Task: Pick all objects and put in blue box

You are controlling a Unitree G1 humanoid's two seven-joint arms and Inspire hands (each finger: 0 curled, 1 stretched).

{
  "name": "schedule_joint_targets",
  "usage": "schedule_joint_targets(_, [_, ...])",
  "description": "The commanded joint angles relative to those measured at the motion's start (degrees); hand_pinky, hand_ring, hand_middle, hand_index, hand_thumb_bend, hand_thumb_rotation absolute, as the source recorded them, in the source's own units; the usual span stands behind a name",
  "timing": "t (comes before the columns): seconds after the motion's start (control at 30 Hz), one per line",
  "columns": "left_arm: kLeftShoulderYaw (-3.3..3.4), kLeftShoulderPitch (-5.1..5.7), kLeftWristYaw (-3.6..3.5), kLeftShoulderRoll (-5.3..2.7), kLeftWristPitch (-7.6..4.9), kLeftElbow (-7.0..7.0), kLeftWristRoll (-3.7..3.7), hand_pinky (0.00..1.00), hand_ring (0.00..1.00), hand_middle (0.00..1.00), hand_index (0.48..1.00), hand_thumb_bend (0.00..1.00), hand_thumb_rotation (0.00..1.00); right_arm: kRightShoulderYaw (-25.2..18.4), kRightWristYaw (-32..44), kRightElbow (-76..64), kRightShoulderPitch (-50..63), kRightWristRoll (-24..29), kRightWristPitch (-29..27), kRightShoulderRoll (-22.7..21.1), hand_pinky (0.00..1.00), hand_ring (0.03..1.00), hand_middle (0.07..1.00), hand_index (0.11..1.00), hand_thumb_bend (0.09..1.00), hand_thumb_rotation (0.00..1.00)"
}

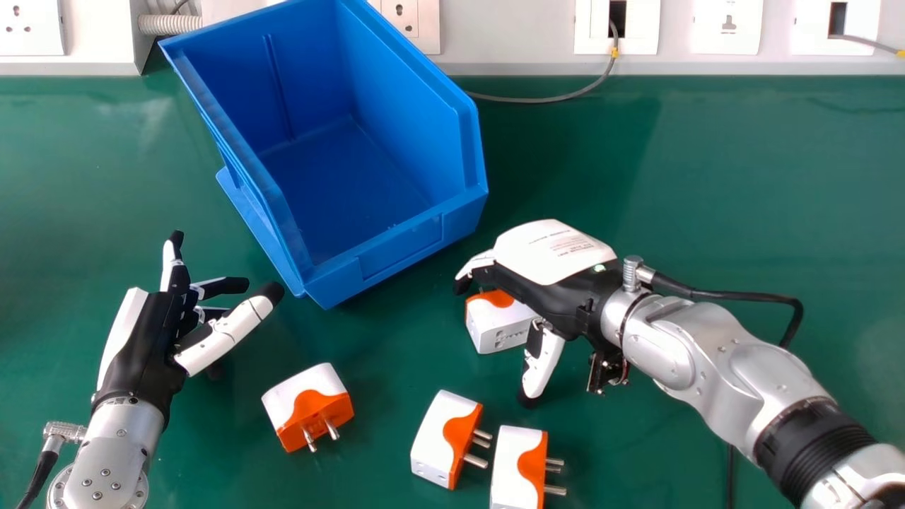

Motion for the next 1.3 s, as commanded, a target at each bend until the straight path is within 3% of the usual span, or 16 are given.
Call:
schedule_joint_targets(0.0, [-3.35,4.76,-3.49,-2.65,5.11,3.82,2.74,0.54,0.65,0.79,0.841,0.77,0.54,0.12,-0.78,0.23,-0.83,0.27,0.08,-0.36,0.76,0.784,0.852,0.772,0.845,0.00])
schedule_joint_targets(0.17, [-3.26,4.84,-3.45,-2.71,5.51,3.50,2.59,0.54,0.65,0.79,0.841,0.77,0.53,0.39,-7.50,2.06,-0.50,-0.53,-1.99,-0.14,0.72,0.747,0.821,0.752,0.815,0.00])
schedule_joint_targets(0.2, [-3.33,4.82,-3.37,-2.71,5.53,3.45,2.69,0.54,0.65,0.79,0.841,0.77,0.53,0.63,-9.13,2.39,-0.42,-0.91,-2.40,-0.15,0.66,0.690,0.786,0.743,0.756,0.00])
schedule_joint_targets(0.3, [-3.40,4.90,-3.32,-2.64,5.39,3.38,2.80,0.54,0.65,0.79,0.841,0.77,0.53,1.31,-12.64,3.50,-0.39,-1.63,-2.88,0.12,0.58,0.643,0.727,0.731,0.711,0.00])
schedule_joint_targets(0.33, [-3.41,4.93,-3.33,-2.62,5.35,3.37,2.79,0.54,0.65,0.79,0.841,0.77,0.53,1.41,-13.20,3.75,-0.37,-1.70,-3.03,0.21,0.52,0.604,0.680,0.719,0.675,0.00])
schedule_joint_targets(0.53, [-3.33,4.53,-3.58,-2.64,5.08,4.23,2.62,0.54,0.65,0.79,0.841,0.77,0.53,2.27,-14.49,6.10,-0.87,-2.02,-4.12,0.51,0.45,0.550,0.612,0.694,0.622,0.00])
schedule_joint_targets(0.63, [-3.38,4.66,-3.59,-2.62,5.26,3.89,2.63,0.54,0.65,0.79,0.841,0.77,0.53,2.07,-16.62,8.45,-1.19,-1.42,-5.95,0.57,0.40,0.510,0.588,0.652,0.575,0.00])
schedule_joint_targets(0.8, [-3.47,5.00,-3.57,-2.51,5.25,3.35,2.72,0.54,0.65,0.79,0.841,0.77,0.53,1.86,-19.82,12.38,-1.84,-0.74,-8.43,1.06,0.38,0.495,0.577,0.626,0.558,0.00])
schedule_joint_targets(1.27, [-3.45,4.70,-3.41,-2.46,5.08,3.85,2.82,0.54,0.65,0.79,0.842,0.76,0.53,1.86,-22.00,13.93,-2.92,0.12,-10.99,0.97,0.35,0.449,0.541,0.540,0.516,0.00])
